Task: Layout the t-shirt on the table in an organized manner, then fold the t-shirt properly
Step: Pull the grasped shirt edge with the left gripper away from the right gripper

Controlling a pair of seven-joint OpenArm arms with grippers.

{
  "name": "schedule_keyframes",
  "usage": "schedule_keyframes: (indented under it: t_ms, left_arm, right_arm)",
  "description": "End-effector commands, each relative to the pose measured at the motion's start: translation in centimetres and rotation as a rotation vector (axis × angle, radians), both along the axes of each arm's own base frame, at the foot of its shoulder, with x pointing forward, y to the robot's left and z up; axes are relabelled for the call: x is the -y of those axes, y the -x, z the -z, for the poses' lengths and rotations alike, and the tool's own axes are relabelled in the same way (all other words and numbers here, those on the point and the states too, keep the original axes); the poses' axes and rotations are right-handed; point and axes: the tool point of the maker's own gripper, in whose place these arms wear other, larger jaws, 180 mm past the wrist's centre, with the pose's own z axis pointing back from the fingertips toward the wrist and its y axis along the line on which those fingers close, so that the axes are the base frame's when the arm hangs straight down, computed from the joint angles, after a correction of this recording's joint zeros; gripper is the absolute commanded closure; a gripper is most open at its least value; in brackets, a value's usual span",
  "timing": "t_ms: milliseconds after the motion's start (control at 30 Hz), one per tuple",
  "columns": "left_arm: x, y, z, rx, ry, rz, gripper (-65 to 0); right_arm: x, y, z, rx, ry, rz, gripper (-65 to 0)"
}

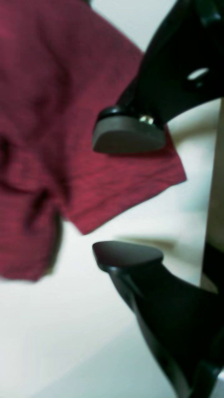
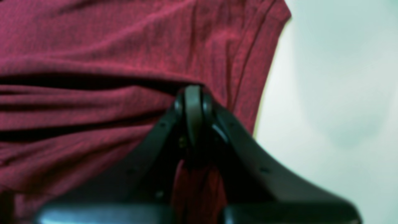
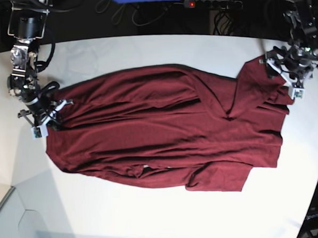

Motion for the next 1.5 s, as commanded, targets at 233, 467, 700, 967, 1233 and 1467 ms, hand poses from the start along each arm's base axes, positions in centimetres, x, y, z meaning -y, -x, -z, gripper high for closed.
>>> schedule_keyframes:
  t_ms: [233,467,700,967,1233,1467]
  left_arm:
    - [-0.3,1.0,2.2,-0.038,0.036,-0.037,-40.6]
    - [-1.5,1.1,1.5,-0.035,0.006,-0.035,-13.7]
    - [-5.9,1.0,-0.9,-0.003,-0.066,-0.087,0.0]
    - [-10.3,1.5,-3.5,0.053,-0.115,-0.191,0.0]
    - [-11.6,1.3,-4.6,0.056,-0.152,-0.186,0.0]
    - [-11.2,1.5,-4.0,0.043,-0.143,-0.183,0.0]
  right_arm:
    - [0.8,0.7,0.8,-0.061,0.044,0.003,0.0]
    - [0.8,0.8,0.9,-0.062,0.043,0.003,0.0]
    - [0.9,0.8,0.9,-0.064,0.044,0.004,0.0]
    - [0.9,0.8,1.0,-0.065,0.043,0.004,0.0]
    - [0.9,0.8,1.0,-0.065,0.043,0.004,0.0]
    - [1.1,1.9,1.5,-0.084,0.049,0.002,0.0]
